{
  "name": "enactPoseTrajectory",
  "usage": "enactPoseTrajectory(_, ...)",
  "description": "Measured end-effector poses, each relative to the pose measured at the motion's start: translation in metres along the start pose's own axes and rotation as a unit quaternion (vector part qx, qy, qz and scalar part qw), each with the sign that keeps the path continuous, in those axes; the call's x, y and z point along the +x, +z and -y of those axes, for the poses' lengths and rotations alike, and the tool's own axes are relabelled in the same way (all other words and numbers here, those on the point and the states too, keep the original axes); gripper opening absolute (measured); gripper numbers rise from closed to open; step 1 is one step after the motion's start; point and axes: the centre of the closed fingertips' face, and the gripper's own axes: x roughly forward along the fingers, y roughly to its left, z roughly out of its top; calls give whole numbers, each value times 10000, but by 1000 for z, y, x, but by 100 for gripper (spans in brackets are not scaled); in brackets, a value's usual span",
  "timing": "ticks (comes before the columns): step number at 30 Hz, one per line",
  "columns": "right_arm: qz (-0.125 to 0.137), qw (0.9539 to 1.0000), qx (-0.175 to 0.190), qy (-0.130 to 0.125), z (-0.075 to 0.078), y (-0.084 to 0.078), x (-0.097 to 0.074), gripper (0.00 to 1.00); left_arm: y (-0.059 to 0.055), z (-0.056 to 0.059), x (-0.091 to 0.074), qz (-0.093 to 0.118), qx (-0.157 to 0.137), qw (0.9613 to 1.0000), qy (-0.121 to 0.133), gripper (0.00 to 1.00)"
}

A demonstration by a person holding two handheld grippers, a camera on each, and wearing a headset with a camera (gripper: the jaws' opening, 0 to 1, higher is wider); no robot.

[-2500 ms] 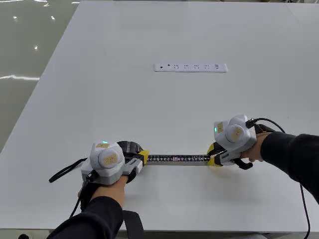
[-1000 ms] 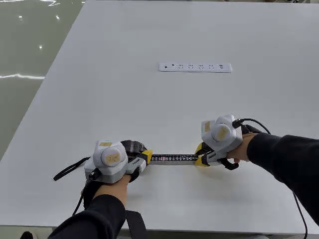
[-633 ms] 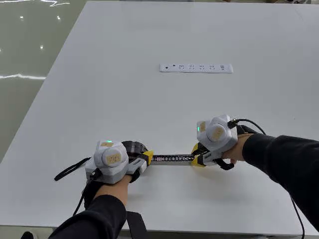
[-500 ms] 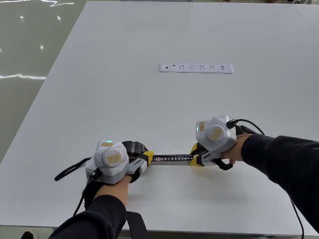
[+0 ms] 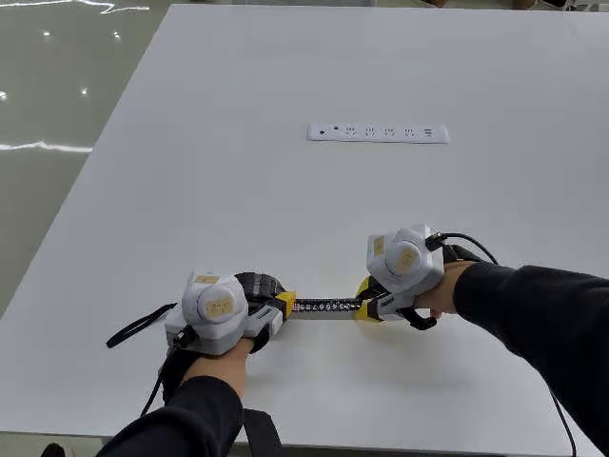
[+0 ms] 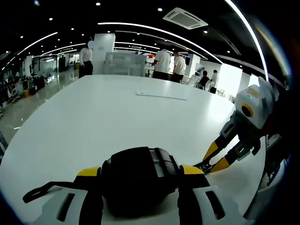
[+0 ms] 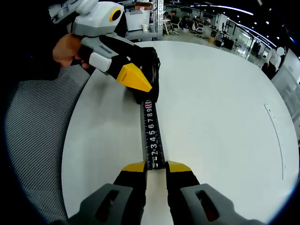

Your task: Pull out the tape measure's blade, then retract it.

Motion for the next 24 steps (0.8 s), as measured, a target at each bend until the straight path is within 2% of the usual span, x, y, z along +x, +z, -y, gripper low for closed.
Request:
enactPoseTrajectory(13, 80, 9999, -52, 34, -6, 14, 10, 12, 0, 0, -1, -2, -37, 10000, -15, 60)
enactPoseTrajectory(24, 200, 9998, 68, 19, -6, 26, 16, 12, 1, -1, -1, -2, -83, 10000, -35, 60)
